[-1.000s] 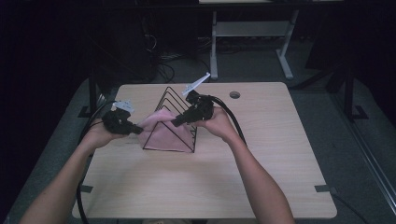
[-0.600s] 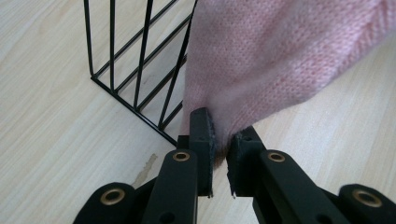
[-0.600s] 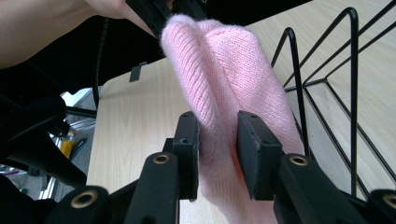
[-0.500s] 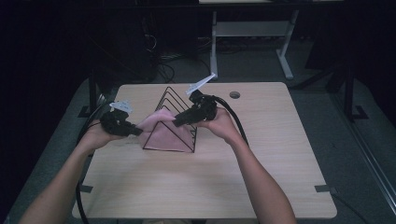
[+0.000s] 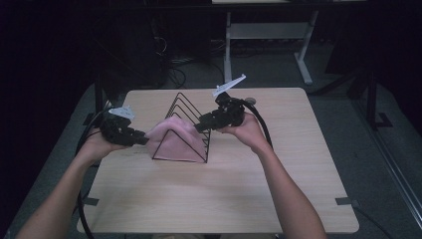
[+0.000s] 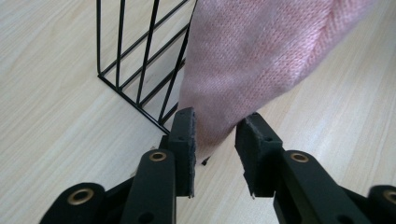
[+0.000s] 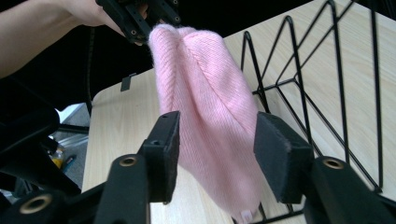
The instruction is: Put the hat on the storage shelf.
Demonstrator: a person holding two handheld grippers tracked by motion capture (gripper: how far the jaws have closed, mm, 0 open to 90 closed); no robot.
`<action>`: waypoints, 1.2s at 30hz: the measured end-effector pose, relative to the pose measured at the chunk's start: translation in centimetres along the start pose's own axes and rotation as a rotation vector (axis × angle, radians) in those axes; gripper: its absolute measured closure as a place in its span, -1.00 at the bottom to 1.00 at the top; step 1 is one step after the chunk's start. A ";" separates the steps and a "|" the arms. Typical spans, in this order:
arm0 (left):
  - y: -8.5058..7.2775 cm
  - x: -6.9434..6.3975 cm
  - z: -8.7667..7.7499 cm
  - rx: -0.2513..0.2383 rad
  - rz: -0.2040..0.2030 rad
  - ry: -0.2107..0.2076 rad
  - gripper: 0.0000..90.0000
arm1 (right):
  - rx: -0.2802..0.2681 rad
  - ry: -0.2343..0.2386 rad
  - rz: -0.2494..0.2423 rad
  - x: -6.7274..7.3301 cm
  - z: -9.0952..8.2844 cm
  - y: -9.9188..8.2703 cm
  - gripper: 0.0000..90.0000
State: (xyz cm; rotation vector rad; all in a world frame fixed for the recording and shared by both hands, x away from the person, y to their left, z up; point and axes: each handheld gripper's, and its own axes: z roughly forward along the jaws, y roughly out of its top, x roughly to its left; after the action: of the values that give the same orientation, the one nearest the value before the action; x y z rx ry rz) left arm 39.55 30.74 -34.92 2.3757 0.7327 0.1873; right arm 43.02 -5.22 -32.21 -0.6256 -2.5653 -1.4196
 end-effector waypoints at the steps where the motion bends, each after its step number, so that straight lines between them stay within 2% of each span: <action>1: 0.0 0.0 0.0 0.000 0.001 -0.002 0.48 | 0.000 -0.005 -0.001 -0.1 -0.3 -0.1 0.07; 9: 0.0 -0.3 -0.4 -0.001 0.003 -0.010 0.36 | -0.003 -0.042 0.026 -0.5 -1.7 -1.0 -0.03; 15: -0.4 -0.5 -0.7 -0.006 -0.026 -0.011 0.30 | -0.011 -0.073 0.038 -0.7 -2.7 -1.7 -0.09; 16: -0.5 -0.5 -0.8 -0.017 -0.040 -0.013 0.28 | -0.010 -0.080 0.045 -0.8 -3.1 -1.9 -0.11; 18: -0.6 -0.4 -0.9 -0.012 -0.031 -0.016 0.27 | -0.007 -0.096 0.047 -1.0 -3.4 -2.2 -0.13; 22: -1.1 -0.6 -1.1 -0.013 -0.043 -0.016 0.24 | -0.006 -0.121 0.055 -1.3 -4.2 -3.0 -0.15; 26: -1.3 -0.7 -1.0 -0.012 -0.053 -0.009 0.18 | -0.015 -0.127 0.083 -1.5 -4.8 -3.7 -0.16; 29: -1.4 -0.9 -1.0 -0.004 -0.055 -0.001 0.04 | -0.020 -0.145 0.100 -1.8 -5.5 -4.5 -0.19; 36: -1.6 -1.1 -1.1 -0.021 -0.056 -0.003 -0.02 | -0.029 -0.161 0.121 -2.0 -6.6 -5.7 -0.19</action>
State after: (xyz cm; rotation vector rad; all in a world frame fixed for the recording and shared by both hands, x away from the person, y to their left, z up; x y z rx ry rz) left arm 37.56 31.68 -34.98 2.3325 0.7907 0.1668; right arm 41.92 -14.00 -33.63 -0.9184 -2.5789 -1.4233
